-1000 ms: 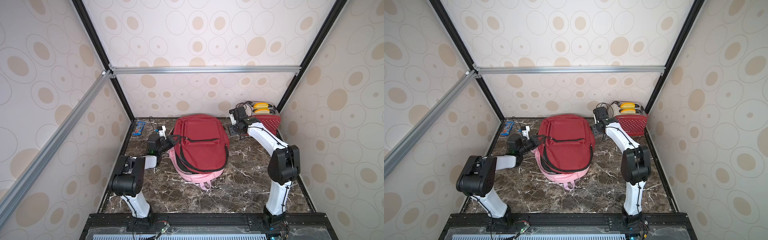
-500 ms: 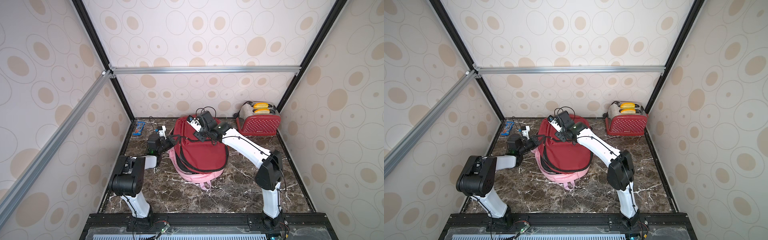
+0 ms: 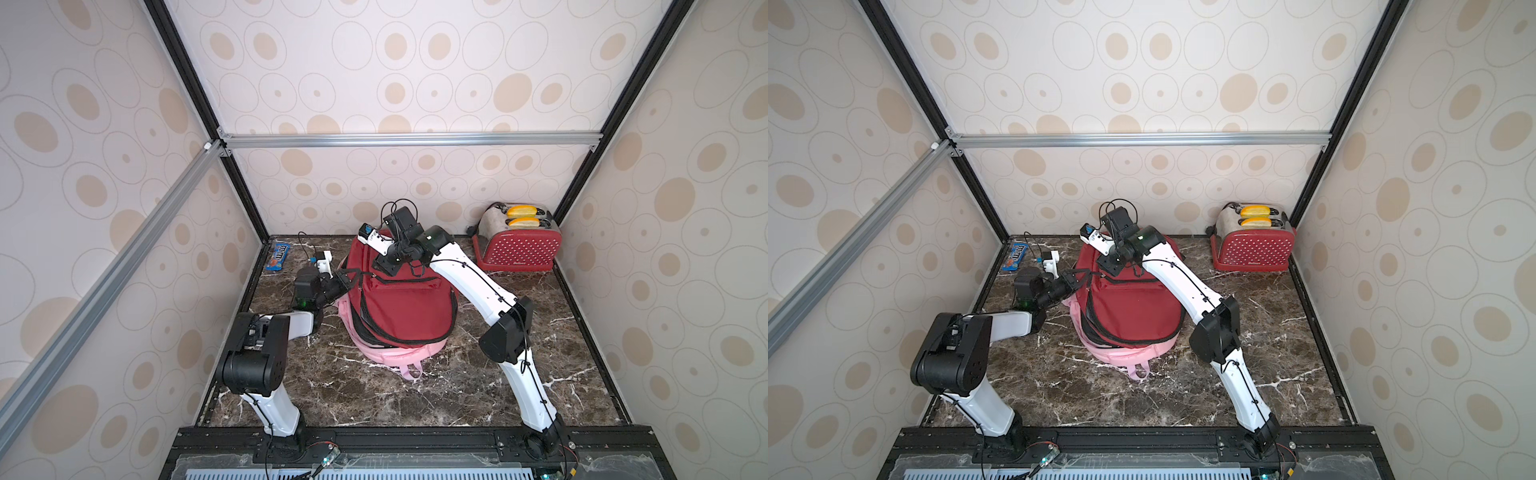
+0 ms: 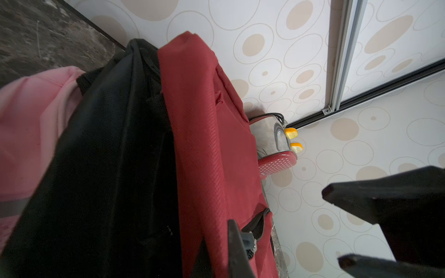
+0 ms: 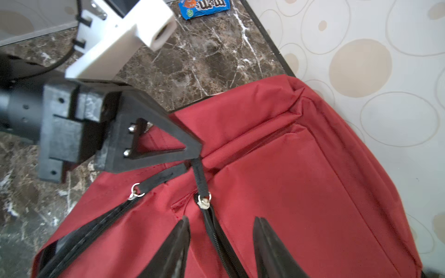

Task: Zip up the backpack
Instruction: Zip the zipper on the backpack.

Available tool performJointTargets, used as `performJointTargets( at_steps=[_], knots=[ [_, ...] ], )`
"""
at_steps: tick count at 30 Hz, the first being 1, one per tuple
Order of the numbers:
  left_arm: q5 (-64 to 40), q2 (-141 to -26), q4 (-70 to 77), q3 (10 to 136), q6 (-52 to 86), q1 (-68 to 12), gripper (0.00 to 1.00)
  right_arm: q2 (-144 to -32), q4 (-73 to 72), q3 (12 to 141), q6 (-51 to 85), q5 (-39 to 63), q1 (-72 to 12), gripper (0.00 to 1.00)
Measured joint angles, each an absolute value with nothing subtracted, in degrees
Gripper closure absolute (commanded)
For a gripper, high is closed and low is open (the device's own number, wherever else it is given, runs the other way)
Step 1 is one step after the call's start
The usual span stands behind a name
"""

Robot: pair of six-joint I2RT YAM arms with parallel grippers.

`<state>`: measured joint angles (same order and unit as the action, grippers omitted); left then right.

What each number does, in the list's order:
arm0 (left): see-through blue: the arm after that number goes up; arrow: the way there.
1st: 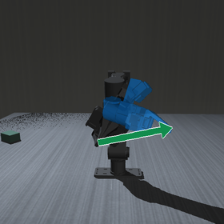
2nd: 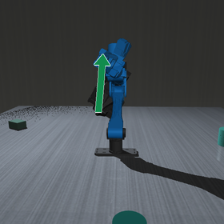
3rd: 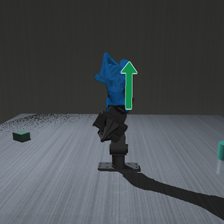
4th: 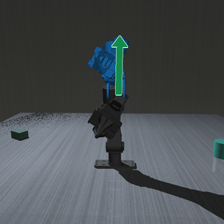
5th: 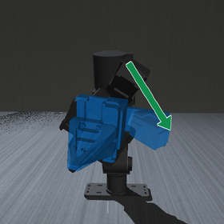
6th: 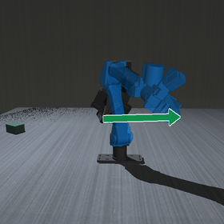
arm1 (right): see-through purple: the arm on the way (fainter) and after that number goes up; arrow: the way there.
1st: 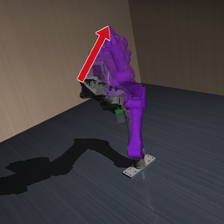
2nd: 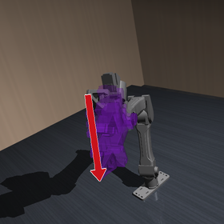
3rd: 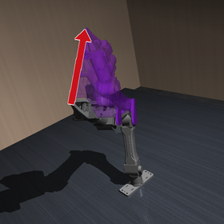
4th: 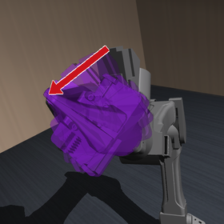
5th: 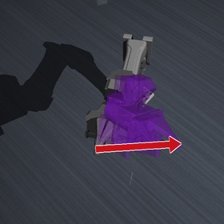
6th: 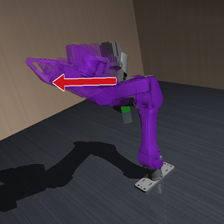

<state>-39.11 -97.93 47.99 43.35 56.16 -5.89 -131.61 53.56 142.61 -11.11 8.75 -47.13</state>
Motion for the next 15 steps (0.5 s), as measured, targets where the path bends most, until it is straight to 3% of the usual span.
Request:
performJointTargets(
  at_steps=[15],
  knots=[
    [-39.1,-96.7,48.9,43.0,56.2,-7.0,1.0,-136.9,58.7,147.7,-12.9,11.8,-47.7,0.56]
  ],
)
